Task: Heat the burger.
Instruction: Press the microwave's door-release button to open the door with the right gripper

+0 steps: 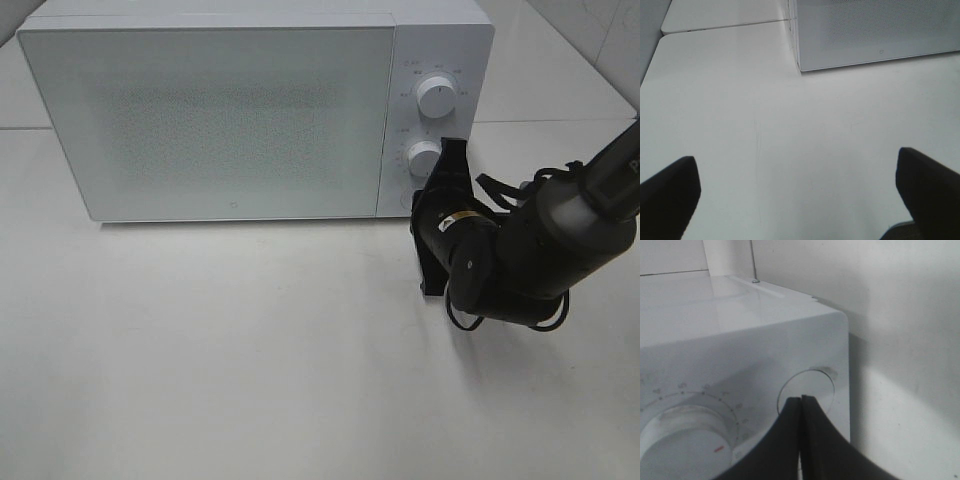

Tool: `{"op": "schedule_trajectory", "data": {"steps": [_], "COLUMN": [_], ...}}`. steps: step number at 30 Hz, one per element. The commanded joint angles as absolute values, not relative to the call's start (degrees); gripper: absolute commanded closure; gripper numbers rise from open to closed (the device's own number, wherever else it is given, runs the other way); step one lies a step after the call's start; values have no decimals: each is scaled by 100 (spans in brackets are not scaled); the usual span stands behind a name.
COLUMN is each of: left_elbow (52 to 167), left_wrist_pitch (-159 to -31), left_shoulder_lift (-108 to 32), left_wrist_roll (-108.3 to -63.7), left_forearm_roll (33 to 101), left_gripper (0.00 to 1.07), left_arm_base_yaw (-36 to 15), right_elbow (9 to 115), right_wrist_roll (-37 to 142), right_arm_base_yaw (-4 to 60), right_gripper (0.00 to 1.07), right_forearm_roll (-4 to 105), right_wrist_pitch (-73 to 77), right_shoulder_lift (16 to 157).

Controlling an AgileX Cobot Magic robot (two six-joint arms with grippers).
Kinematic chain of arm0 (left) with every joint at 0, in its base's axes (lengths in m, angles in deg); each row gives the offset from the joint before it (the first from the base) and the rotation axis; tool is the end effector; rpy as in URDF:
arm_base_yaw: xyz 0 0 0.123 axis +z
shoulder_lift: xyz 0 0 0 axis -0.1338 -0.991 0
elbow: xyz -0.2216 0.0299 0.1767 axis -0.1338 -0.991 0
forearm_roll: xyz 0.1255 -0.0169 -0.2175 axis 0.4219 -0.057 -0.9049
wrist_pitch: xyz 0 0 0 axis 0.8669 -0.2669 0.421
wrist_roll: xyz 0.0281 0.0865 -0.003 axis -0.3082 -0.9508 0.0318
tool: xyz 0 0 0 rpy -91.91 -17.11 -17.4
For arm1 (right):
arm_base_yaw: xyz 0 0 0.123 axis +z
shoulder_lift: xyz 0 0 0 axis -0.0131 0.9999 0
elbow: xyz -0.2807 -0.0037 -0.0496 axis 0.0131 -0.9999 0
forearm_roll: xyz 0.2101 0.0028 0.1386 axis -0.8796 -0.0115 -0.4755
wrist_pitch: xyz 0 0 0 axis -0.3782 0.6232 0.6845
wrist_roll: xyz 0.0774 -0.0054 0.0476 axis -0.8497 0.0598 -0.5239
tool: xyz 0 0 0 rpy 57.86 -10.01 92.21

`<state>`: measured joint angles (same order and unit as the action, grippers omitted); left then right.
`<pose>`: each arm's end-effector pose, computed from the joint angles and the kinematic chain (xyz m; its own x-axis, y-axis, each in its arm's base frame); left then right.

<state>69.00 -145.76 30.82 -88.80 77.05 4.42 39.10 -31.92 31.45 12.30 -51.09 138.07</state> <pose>-0.0091 -0.0056 0.2812 -0.4377 0.1035 -0.8932 0.1522 0.9876 0.0399 0.3234 0.1476 0.0903 0.0330 0.9983 0.0475 0.3060 -0.0554 0.9504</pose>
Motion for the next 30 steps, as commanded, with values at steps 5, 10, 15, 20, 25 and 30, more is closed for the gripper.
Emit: {"op": "schedule_trajectory", "data": {"steps": [5,10,15,20,25,30], "left_elbow": [6883,6883,6883,6883,6883,6883], "left_wrist_pitch": [-14530,-14530,-14530,-14530,-14530,-14530], "left_shoulder_lift": [3174,3174,3174,3174,3174,3174], "left_wrist_roll": [-8852,-8852,-8852,-8852,-8852,-8852], "left_forearm_roll": [7659,7664,7664,7664,7664,7664], "left_gripper": [6,6,6,6,6,6], "left_arm_base_yaw": [448,448,448,448,448,448], "right_elbow": [4231,4363,4460,4483,4621,4907], "right_wrist_roll": [-3077,-2980,-2813,-2819,-2819,-2727], "right_arm_base_yaw": [3128,3065,3059,3059,3059,3059], "right_gripper": [107,107,107,107,107,107], "right_forearm_roll": [1201,1150,1092,1104,1104,1029], "right_wrist_pitch": [-5046,-5069,-5104,-5631,-6049,-6341], "right_shoulder_lift": [14053,14116,14122,14122,14122,14191]}}
